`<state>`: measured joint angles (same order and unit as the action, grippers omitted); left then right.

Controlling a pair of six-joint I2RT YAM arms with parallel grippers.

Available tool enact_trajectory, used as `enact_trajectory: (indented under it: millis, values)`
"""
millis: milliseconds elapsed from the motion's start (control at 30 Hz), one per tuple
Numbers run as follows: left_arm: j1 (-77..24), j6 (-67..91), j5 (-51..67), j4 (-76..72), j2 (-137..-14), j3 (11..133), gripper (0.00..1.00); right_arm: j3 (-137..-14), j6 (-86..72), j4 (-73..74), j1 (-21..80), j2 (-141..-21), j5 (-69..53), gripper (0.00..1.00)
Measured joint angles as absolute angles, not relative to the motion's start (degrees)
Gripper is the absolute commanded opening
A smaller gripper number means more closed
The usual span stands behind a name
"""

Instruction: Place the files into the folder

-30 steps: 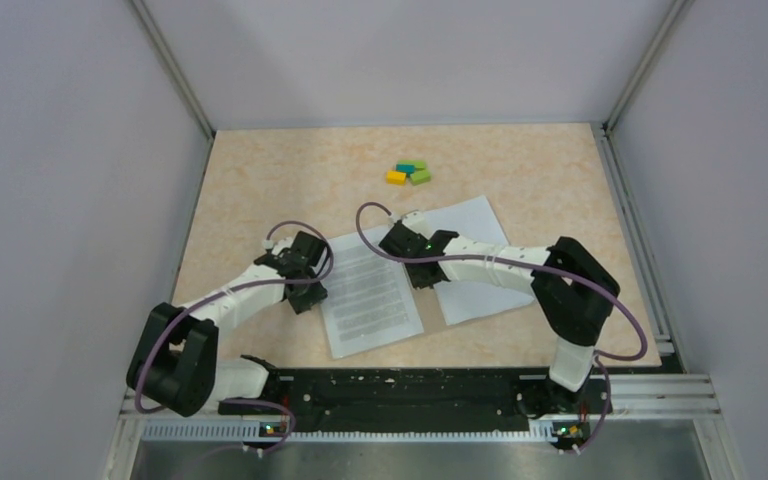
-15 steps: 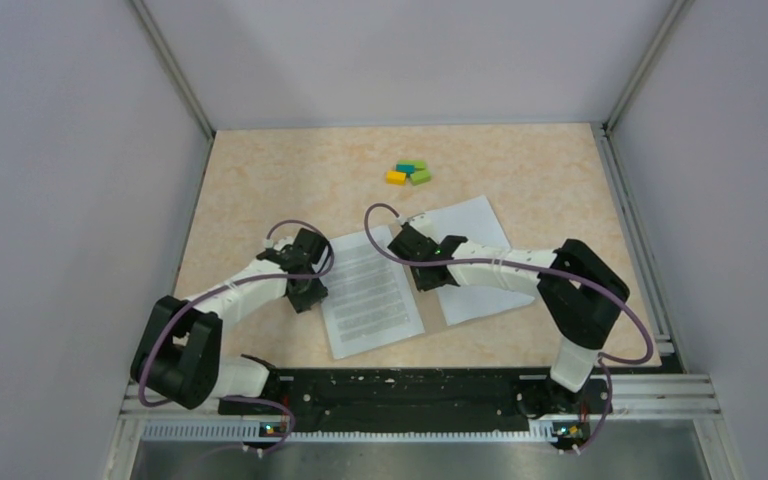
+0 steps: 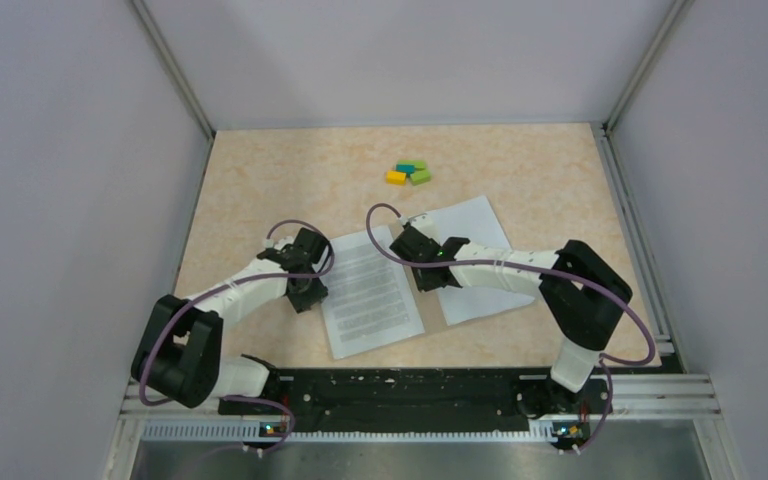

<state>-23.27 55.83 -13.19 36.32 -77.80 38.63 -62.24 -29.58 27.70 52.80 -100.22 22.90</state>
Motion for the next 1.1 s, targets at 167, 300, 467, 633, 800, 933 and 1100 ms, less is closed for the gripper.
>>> enact_trajectory:
  millis: [167, 300, 467, 633, 800, 933, 1100]
  values:
    - [-23.27, 55.86, -13.21, 36.34, -77.82, 38.63, 0.40, -62.26, -29.58, 27.77, 52.80, -100.22, 22.98, 0.00]
    - [-23.27, 55.92, -13.28, 36.51, -78.08, 38.85, 0.40, -62.30, -29.63, 27.90, 52.80, -100.22, 23.18, 0.00]
    - [-23.22, 56.27, -13.30, 36.75, -78.30, 39.07, 0.40, -62.35, -29.76, 28.21, 52.80, -100.12, 23.38, 0.00]
    - [-23.00, 56.66, -13.15, 36.97, -78.56, 39.29, 0.40, -62.43, -29.95, 28.42, 52.80, -100.12, 23.55, 0.00]
    - [-22.90, 56.93, -13.10, 37.04, -78.56, 39.29, 0.40, -62.70, -30.11, 29.04, 52.80, -100.12, 24.43, 0.00]
    - [-22.83, 56.97, -13.02, 37.04, -78.56, 39.29, 0.40, -62.70, -30.20, 29.65, 52.75, -100.12, 25.54, 0.00]
    - [-22.68, 57.01, -12.88, 37.17, -78.78, 39.44, 0.41, -62.78, -30.20, 30.41, 52.71, -100.12, 26.48, 0.00]
